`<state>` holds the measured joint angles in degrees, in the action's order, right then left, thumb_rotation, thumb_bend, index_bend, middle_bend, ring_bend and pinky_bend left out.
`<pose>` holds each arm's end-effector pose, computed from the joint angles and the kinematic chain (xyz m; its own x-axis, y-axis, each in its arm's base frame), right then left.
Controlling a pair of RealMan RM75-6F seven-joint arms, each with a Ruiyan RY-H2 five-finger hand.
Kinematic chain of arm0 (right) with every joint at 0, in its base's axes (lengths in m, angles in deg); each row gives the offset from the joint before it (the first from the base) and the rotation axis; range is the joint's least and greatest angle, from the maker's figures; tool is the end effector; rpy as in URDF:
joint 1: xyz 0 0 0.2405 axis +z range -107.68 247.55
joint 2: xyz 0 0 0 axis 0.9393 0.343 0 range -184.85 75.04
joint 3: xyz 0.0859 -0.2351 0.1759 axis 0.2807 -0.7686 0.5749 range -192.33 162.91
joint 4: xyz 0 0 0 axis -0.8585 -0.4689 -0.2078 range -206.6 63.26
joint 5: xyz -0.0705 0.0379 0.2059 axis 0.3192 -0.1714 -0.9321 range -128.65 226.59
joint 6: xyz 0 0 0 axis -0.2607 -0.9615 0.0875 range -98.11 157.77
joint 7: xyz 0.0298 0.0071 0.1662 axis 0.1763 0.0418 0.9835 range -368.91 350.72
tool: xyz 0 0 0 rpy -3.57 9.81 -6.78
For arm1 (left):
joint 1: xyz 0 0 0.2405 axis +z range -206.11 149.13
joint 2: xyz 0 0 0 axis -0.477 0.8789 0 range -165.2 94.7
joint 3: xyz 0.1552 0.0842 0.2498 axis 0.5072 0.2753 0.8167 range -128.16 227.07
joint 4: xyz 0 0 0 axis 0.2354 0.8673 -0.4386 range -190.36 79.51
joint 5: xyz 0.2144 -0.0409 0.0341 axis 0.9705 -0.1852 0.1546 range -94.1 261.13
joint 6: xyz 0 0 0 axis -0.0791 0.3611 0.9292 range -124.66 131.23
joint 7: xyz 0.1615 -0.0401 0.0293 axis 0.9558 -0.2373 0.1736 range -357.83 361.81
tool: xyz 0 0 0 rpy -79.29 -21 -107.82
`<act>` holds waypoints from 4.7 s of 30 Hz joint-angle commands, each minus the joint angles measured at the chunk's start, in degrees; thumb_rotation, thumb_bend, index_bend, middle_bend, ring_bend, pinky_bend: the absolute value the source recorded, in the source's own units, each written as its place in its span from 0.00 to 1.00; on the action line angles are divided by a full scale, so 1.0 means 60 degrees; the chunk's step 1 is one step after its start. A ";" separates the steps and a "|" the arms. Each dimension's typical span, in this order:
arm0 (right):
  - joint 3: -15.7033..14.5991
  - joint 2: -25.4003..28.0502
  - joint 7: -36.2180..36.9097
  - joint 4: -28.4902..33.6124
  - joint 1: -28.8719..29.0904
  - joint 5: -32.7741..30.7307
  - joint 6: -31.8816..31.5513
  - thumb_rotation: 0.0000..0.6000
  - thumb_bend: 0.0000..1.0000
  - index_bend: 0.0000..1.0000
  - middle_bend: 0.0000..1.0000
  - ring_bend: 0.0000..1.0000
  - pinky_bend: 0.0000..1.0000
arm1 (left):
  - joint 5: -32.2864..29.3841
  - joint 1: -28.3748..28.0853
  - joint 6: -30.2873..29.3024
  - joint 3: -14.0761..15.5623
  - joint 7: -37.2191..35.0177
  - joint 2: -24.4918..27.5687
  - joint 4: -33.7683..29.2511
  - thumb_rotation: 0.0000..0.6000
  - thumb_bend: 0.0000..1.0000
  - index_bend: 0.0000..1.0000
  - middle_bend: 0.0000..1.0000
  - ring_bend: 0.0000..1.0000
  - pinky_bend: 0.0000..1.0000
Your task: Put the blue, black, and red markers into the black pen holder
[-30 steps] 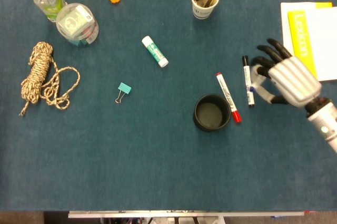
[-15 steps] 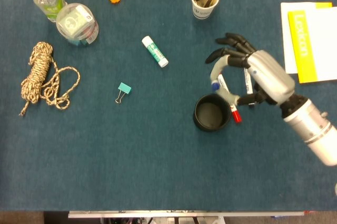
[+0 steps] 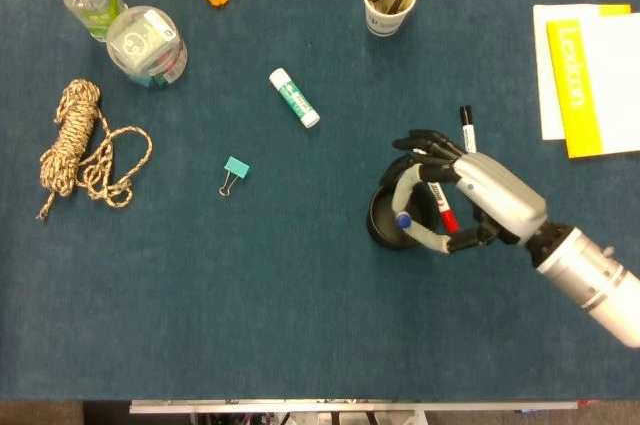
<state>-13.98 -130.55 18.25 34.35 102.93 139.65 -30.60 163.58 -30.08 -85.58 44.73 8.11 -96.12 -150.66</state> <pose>-0.1574 -0.2817 0.0140 -0.1611 -0.6243 0.7644 -0.8511 -0.3043 -0.4278 -0.3723 0.1949 0.2089 0.4940 -0.0585 0.8675 0.8638 0.1462 -0.4821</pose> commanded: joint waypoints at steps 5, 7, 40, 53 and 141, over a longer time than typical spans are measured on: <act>-0.0266 -0.0232 -0.0134 -0.0636 -0.0005 0.0034 0.0262 1.00 0.37 0.66 0.36 0.12 0.00 | -0.0015 -0.0051 0.0164 0.0026 -0.0033 -0.0081 0.0078 1.00 0.47 0.27 0.31 0.28 0.13; -0.0371 -0.0372 -0.0339 -0.0903 0.0048 0.0218 0.0347 1.00 0.37 0.64 0.35 0.12 0.00 | -0.0005 -0.0062 0.0186 0.0030 -0.0037 -0.0097 0.0087 1.00 0.47 0.26 0.31 0.28 0.13; -0.1143 -0.0114 -0.4313 -0.4985 0.0579 0.2265 0.0379 1.00 0.27 0.47 0.26 0.07 0.00 | -0.0104 0.0008 0.0220 0.0004 -0.0201 -0.0141 0.0268 1.00 0.47 0.26 0.31 0.28 0.13; -0.1465 -0.1209 -0.4612 -0.6515 0.0705 0.2656 0.0234 1.00 0.22 0.47 0.26 0.07 0.00 | -0.0159 0.0088 0.0210 0.0029 -0.0277 -0.0078 0.0252 1.00 0.47 0.26 0.31 0.28 0.13; 0.0276 -0.0658 -0.0018 -0.0797 0.0369 -0.0025 -0.1026 1.00 0.31 0.59 0.32 0.09 0.00 | 0.0032 0.0128 0.0132 0.0070 -0.0366 0.0020 0.0142 1.00 0.47 0.26 0.31 0.28 0.13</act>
<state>-12.10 -133.85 17.70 29.17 104.86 139.78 -37.46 163.79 -29.34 -84.76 45.12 5.95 -96.00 -149.84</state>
